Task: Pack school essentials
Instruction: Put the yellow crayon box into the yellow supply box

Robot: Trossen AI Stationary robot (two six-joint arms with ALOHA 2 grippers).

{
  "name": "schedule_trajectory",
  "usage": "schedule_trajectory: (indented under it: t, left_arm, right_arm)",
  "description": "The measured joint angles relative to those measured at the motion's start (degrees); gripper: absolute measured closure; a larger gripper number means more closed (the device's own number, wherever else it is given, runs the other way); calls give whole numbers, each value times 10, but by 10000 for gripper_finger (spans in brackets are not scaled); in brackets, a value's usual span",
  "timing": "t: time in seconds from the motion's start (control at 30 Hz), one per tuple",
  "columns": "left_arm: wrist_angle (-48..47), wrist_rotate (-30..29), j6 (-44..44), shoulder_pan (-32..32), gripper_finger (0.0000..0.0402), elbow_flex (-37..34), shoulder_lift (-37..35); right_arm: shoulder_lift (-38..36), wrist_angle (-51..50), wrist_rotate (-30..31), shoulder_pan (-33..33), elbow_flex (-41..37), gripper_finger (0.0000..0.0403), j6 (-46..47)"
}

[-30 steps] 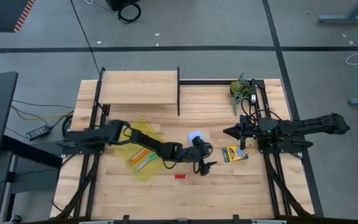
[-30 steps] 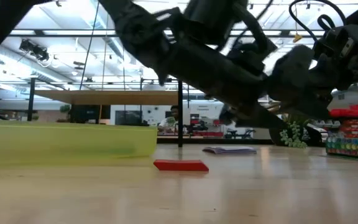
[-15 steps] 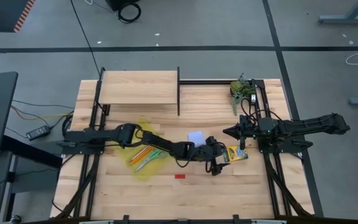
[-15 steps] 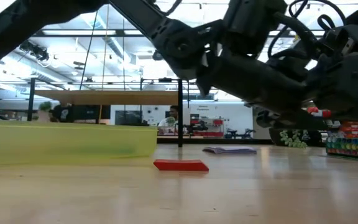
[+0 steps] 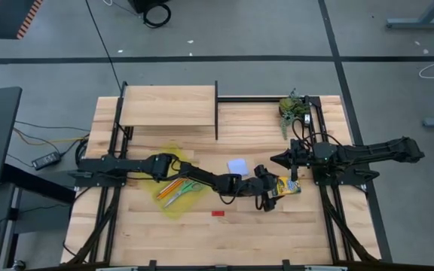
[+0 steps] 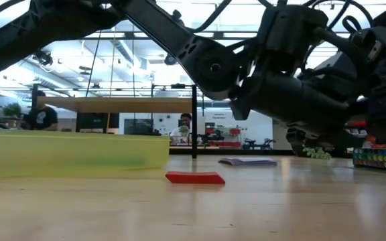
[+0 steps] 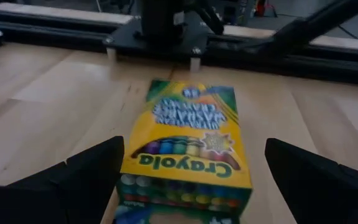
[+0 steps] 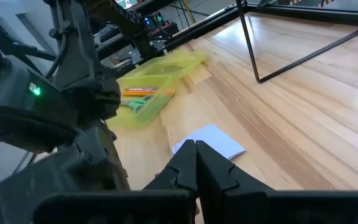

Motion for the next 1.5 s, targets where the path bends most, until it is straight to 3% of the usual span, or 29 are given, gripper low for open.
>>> schedule_trajectory:
  t: [0.33,1.0,1.5]
  left_arm:
    - [3,-15,31,1,1,8,0]
    - [-28,36,1,13,1,7,0]
    - [-15,-7,-21,1,1,6,-17]
  right_arm:
    - [0,0,0,0,0,393,0]
    - [0,0,0,0,0,393,0]
    - [0,0,0,0,0,393,0]
